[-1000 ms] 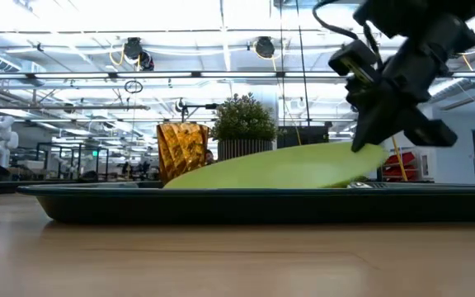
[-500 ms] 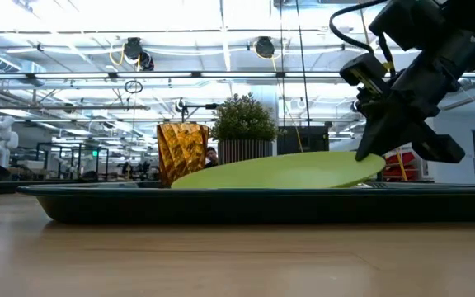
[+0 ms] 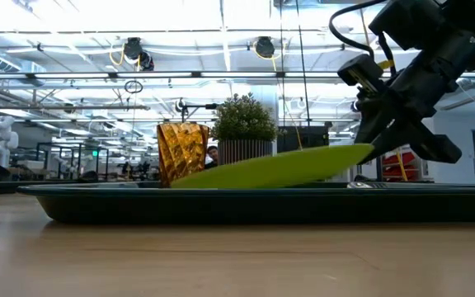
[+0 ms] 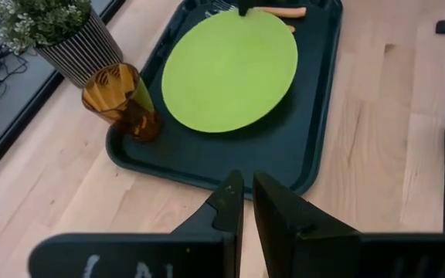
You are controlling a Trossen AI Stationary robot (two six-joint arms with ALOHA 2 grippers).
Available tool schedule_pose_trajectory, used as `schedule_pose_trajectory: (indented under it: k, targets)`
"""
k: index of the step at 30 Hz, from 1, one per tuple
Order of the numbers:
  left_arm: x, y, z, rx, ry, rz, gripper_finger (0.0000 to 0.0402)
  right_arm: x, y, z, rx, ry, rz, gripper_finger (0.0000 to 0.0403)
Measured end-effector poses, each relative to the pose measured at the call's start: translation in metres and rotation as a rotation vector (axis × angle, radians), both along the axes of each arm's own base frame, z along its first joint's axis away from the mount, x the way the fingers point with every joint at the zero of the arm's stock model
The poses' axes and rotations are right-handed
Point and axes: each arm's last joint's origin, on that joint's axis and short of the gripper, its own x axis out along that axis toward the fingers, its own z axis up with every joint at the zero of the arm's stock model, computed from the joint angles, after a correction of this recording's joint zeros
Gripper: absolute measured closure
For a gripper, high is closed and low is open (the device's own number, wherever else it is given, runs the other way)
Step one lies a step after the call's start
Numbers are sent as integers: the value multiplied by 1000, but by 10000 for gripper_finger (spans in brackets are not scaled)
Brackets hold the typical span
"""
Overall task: Pick and place plate/cup/fork/spoon on tray
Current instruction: Put the plate on the serving tray, then adjust the serving tray
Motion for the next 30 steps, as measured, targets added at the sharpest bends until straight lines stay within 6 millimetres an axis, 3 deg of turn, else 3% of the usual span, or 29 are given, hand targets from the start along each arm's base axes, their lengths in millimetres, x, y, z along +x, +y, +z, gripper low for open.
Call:
schedule_pose_trajectory:
  k: [12,23,30]
  targets:
    - [-6,-4,0,-22,-7,-7,366,0,0,0,6,2,-6,246]
    - [-6,-4,0,-18,-11,-7,366,2,1,1,-74,-17,114,234]
    - [-9,-5,-8,-53,-49,46,366,9,11,13,-149,-169,263,234]
